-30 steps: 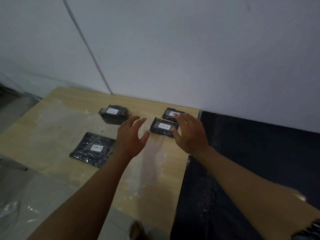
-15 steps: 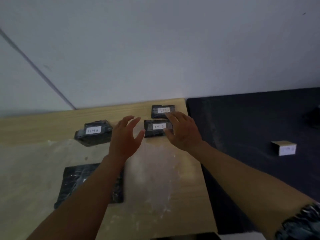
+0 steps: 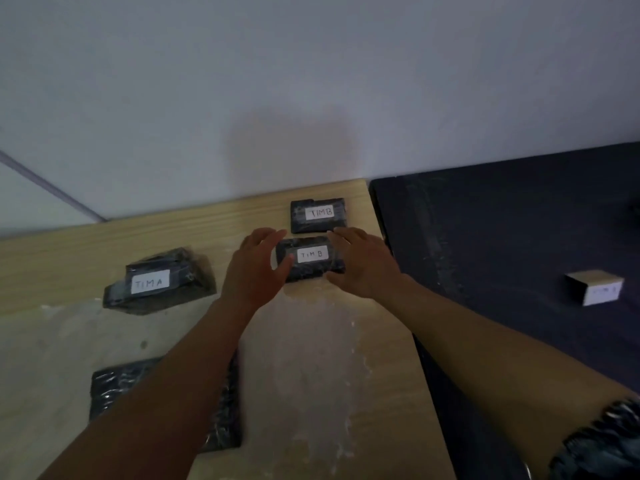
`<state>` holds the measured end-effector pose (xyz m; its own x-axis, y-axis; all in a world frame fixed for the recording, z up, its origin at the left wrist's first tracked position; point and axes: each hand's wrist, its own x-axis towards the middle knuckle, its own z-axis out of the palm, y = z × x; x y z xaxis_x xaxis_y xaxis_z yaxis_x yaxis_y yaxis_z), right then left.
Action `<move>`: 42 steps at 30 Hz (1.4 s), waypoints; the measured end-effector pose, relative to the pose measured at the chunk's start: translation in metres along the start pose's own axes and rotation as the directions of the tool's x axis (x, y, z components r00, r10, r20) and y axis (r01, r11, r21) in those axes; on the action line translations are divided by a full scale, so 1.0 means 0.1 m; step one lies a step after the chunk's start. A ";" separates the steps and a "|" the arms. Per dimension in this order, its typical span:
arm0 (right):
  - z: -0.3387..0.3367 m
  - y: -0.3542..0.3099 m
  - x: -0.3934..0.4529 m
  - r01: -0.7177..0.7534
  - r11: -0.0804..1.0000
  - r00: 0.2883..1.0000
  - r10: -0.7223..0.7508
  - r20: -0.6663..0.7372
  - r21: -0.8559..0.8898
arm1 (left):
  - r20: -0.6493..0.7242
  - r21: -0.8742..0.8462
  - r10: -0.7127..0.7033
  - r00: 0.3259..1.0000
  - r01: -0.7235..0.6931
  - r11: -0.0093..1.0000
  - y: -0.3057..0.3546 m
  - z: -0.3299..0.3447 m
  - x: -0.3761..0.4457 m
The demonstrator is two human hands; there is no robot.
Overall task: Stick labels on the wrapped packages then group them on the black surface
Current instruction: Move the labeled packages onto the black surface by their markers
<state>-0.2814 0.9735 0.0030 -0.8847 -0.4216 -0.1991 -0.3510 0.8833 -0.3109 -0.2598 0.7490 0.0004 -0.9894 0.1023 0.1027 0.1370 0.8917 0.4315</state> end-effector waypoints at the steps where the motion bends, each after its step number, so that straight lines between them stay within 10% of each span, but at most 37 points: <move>1: 0.04 0.03 0.07 0.000 1.000 1.000 0.000 0.026 -0.003 | 0.007 -0.006 -0.017 1.000 0.017 1.000 -0.02 0.04 0.05; 9: 0.36 0.18 0.63 0.129 0.991 0.983 -0.131 0.127 0.025 | 0.054 -0.050 -0.040 0.998 0.043 0.998 -0.14 0.33 0.57; 24: 0.59 0.58 0.48 0.290 0.949 0.953 -0.274 -0.132 0.125 | 0.230 -0.121 -0.014 0.973 0.043 0.992 -0.22 0.72 1.36; 42: 0.10 0.72 0.06 0.053 0.984 0.950 0.003 -0.314 0.171 | 0.297 0.006 -0.086 0.951 0.089 0.996 -0.13 0.53 0.86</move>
<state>-0.3091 1.0324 -0.0305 -0.9375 -0.3330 0.1014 -0.3396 0.8113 -0.4758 -0.3488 0.7697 -0.0438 -0.9667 0.1513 -0.2062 0.0484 0.8999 0.4333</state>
